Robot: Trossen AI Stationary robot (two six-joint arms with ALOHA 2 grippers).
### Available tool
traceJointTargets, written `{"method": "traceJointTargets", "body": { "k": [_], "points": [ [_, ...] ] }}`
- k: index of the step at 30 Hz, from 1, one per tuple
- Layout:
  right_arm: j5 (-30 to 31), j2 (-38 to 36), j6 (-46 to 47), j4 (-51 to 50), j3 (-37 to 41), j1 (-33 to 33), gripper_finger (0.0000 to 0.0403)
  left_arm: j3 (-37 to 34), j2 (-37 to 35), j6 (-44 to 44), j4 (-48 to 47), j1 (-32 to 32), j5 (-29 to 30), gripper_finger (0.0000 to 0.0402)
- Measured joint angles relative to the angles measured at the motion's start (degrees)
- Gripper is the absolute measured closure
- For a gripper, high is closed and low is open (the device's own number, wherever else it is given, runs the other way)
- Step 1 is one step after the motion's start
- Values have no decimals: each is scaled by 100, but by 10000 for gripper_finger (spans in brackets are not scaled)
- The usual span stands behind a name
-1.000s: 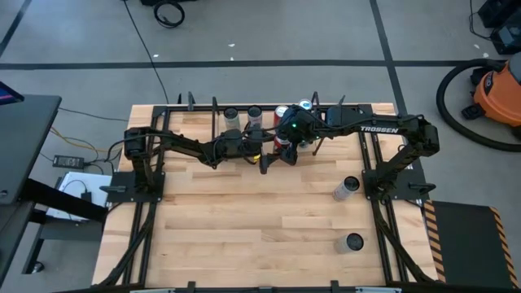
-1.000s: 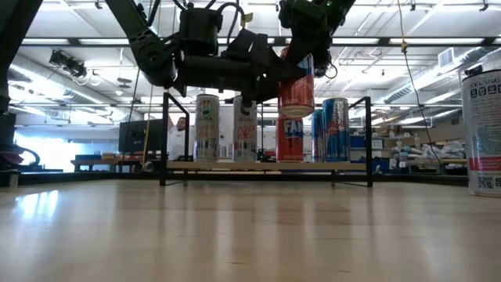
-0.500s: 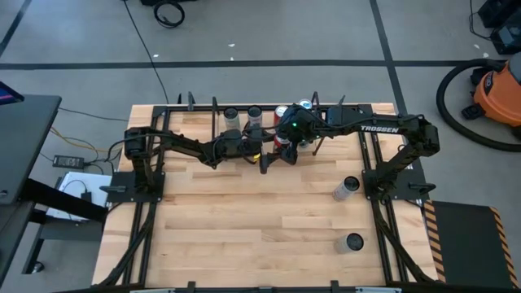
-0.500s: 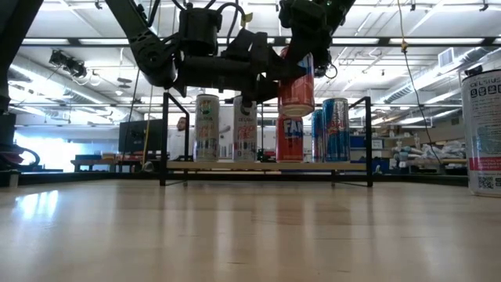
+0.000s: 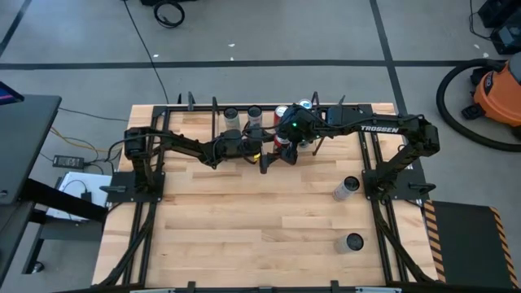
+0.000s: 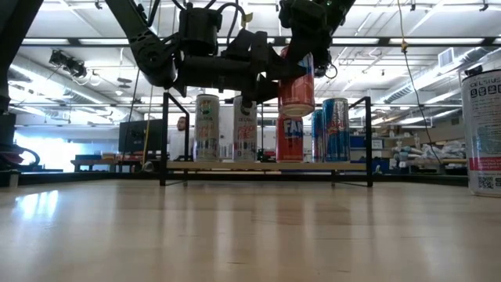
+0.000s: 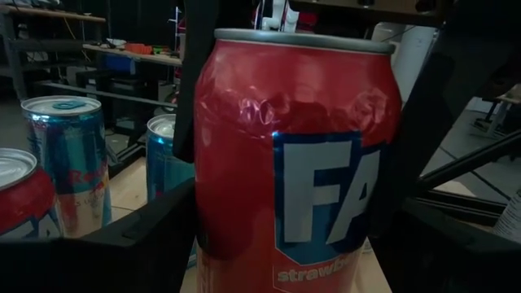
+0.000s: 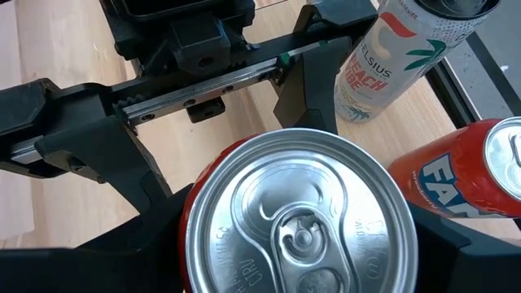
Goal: Place canned beverage on shelf
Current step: Put the orange soda can aligned with the other orange soda can on the shelf
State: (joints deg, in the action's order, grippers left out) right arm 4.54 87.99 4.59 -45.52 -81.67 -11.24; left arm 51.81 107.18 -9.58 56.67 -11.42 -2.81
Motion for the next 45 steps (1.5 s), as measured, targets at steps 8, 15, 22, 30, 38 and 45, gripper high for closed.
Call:
{"method": "traceJointTargets", "body": {
  "k": [8,15,22,30,38,45],
  "points": [
    [-11,0,40,-6,0,-1,93,3,0,-226,-33,0,-47,85],
    [26,0,-13,-6,2,-3,93,12,-4,-63,-102,-4,-9,85],
    [293,-7,-210,83,-9,1,93,-9,7,712,231,-7,254,85],
    [182,-7,-153,111,-4,-3,93,-9,7,472,190,-45,236,85],
    [209,-7,148,207,-4,-12,93,-6,7,-89,291,-376,-930,85],
    [164,0,170,244,-4,-7,93,4,7,-321,246,-575,-1625,85]
  ]
}}
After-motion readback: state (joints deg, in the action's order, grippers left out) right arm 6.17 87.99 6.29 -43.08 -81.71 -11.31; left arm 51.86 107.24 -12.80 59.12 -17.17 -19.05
